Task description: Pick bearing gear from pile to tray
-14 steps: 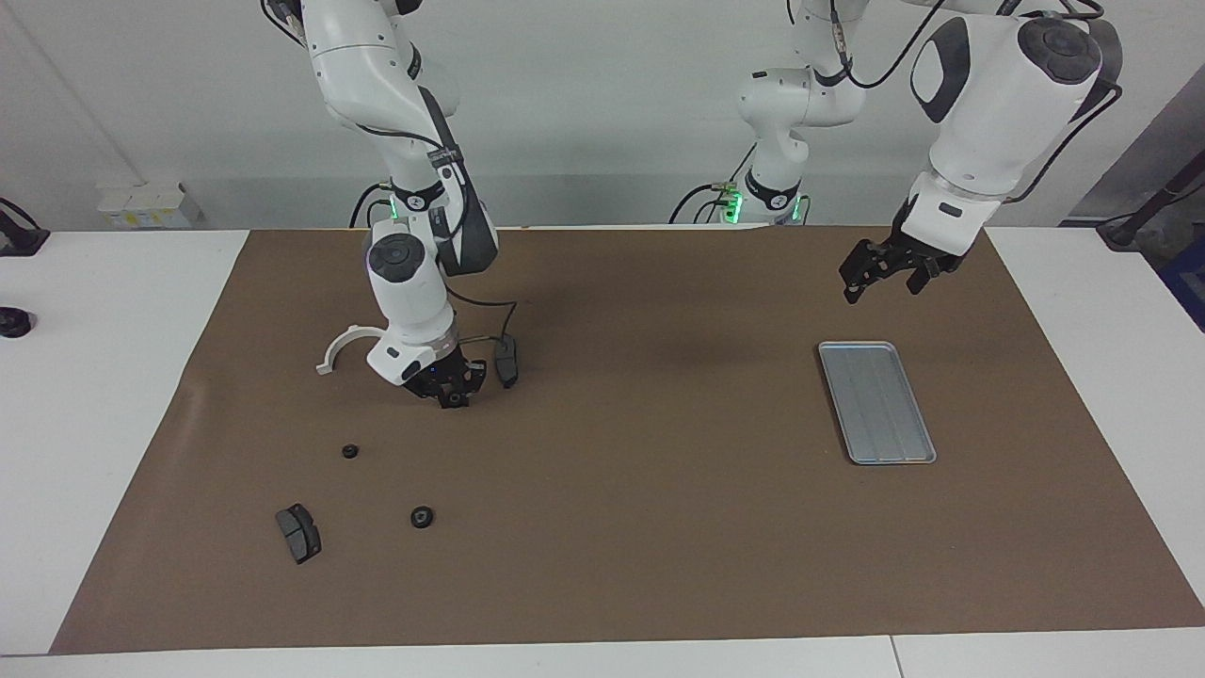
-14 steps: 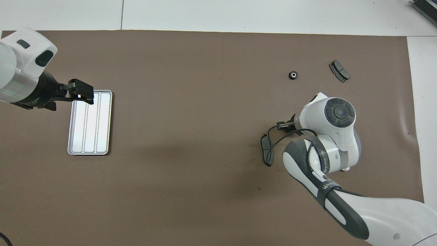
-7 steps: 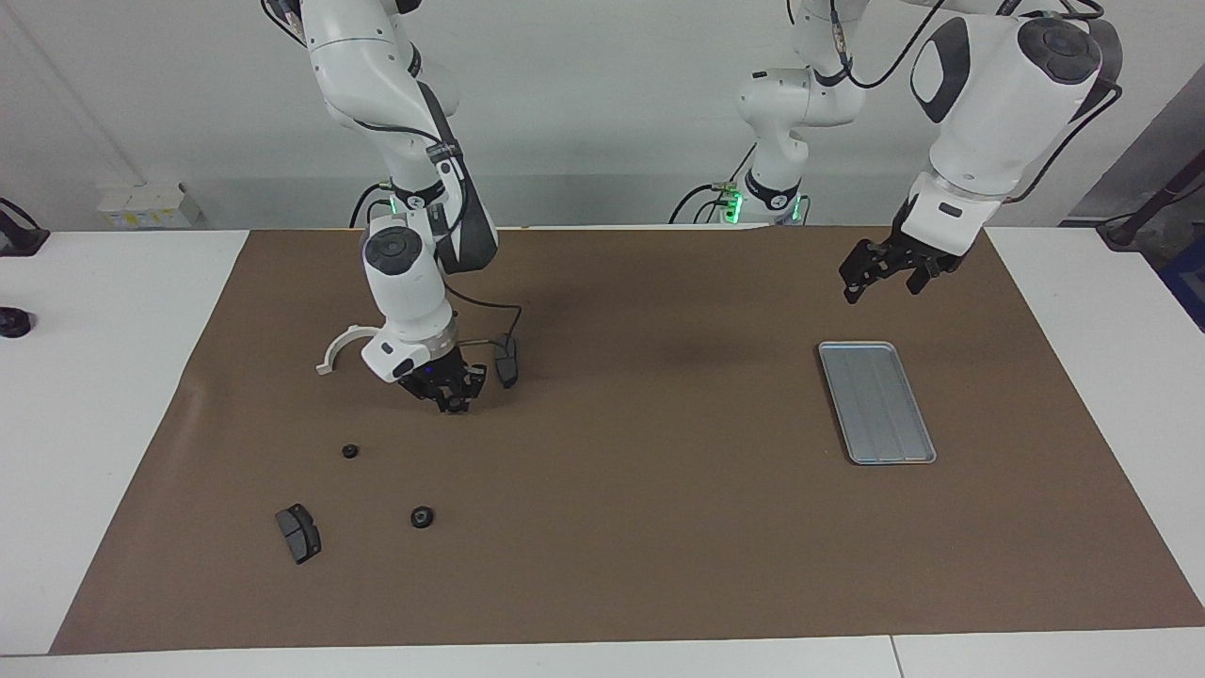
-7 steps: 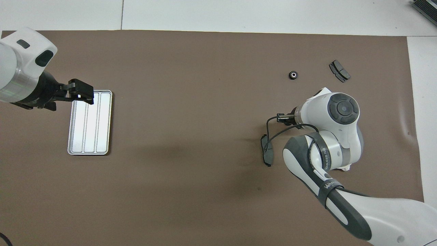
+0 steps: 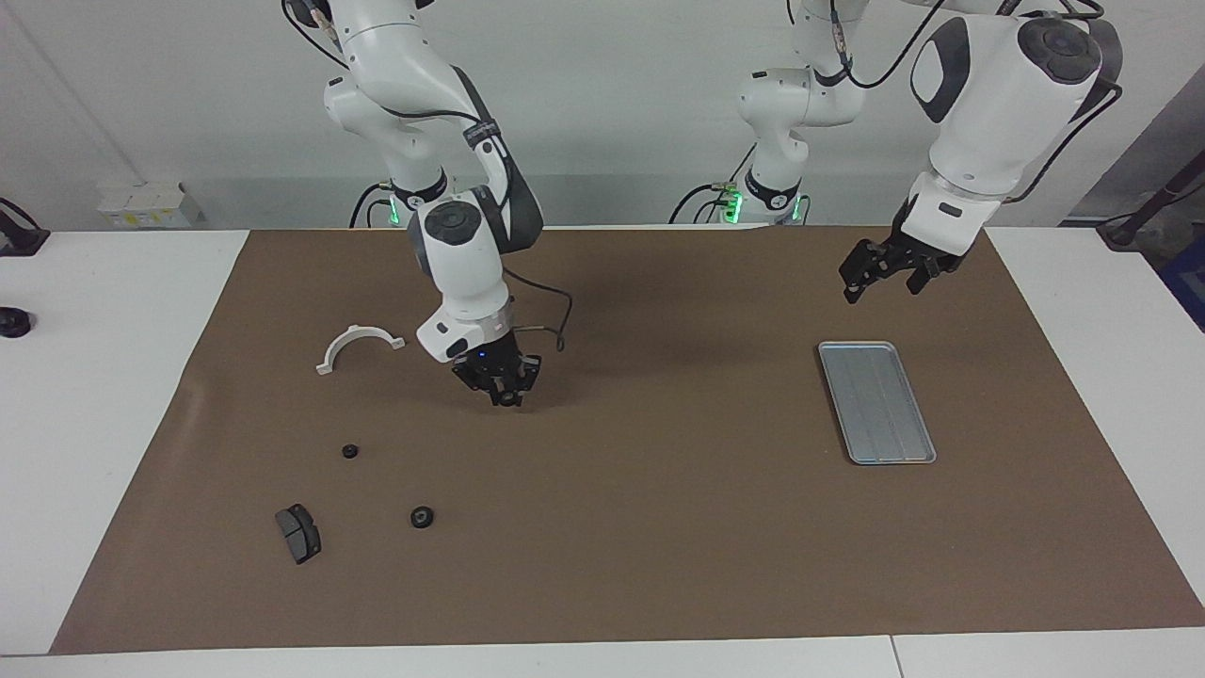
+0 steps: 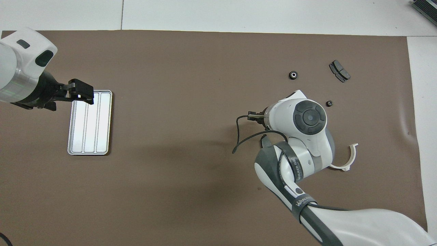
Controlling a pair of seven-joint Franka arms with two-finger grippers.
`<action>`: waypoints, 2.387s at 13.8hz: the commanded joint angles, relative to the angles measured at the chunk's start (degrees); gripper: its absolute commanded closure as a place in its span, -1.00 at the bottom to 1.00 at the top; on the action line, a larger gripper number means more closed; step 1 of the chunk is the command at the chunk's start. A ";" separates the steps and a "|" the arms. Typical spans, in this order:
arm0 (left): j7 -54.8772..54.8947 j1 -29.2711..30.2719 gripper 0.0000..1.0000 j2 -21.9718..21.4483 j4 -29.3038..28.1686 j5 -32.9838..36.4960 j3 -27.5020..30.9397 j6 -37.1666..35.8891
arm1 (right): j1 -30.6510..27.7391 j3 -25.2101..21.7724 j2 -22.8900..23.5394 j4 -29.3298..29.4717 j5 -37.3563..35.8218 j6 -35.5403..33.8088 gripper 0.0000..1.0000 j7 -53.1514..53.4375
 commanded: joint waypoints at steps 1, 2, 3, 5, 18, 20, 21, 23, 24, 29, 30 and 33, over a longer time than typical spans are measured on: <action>0.27 0.51 -1.00 -1.90 -2.26 0.02 -0.22 1.08 | 5.16 0.12 4.50 6.07 1.48 0.10 1.00 7.53; 0.27 0.51 -1.00 -1.90 -2.26 0.02 -0.22 1.08 | 6.84 0.12 6.61 8.97 1.48 -0.25 1.00 10.34; 0.27 0.51 -1.00 -1.90 -2.26 0.02 -0.22 1.08 | 8.51 0.03 9.15 13.00 1.22 -1.38 1.00 13.07; 0.18 0.51 -1.00 -1.90 -2.26 0.02 -0.31 1.08 | 12.02 -0.06 15.21 21.09 0.43 -3.76 1.00 18.35; 0.80 1.55 -1.00 -2.78 -3.32 -0.24 -0.22 2.22 | 21.35 0.03 20.70 26.32 -4.32 -5.52 0.86 23.56; 0.79 1.65 -1.00 -2.87 -3.67 -0.42 -0.22 2.31 | 21.88 0.03 20.34 25.61 -4.58 -5.70 0.60 23.73; 0.97 1.56 -1.00 -2.87 -3.67 -0.42 -0.22 2.22 | 21.97 -0.06 20.34 26.05 -4.67 -6.05 -0.18 23.73; 3.24 0.86 -1.00 -3.39 -4.63 -0.33 -0.31 2.48 | 22.15 -0.24 20.17 26.75 -4.67 -6.31 -1.00 23.73; 2.99 0.86 -1.00 -3.40 -4.37 -0.42 -0.31 2.57 | 21.80 -0.32 19.29 26.58 -4.76 -6.40 -1.00 23.73; -2.80 -2.47 -1.00 -2.70 -6.22 -0.42 -0.66 7.32 | 13.73 -0.32 7.54 15.53 -4.85 -6.22 -1.00 16.28; -4.55 -3.87 -1.00 -2.26 -5.96 -0.07 -0.75 7.67 | 11.88 -0.32 4.64 12.37 -4.84 -6.40 -1.00 14.35; -9.02 -10.37 -1.00 1.16 -5.60 0.98 -0.75 9.77 | 5.30 -0.24 -1.00 6.64 -3.97 -6.75 -1.00 7.32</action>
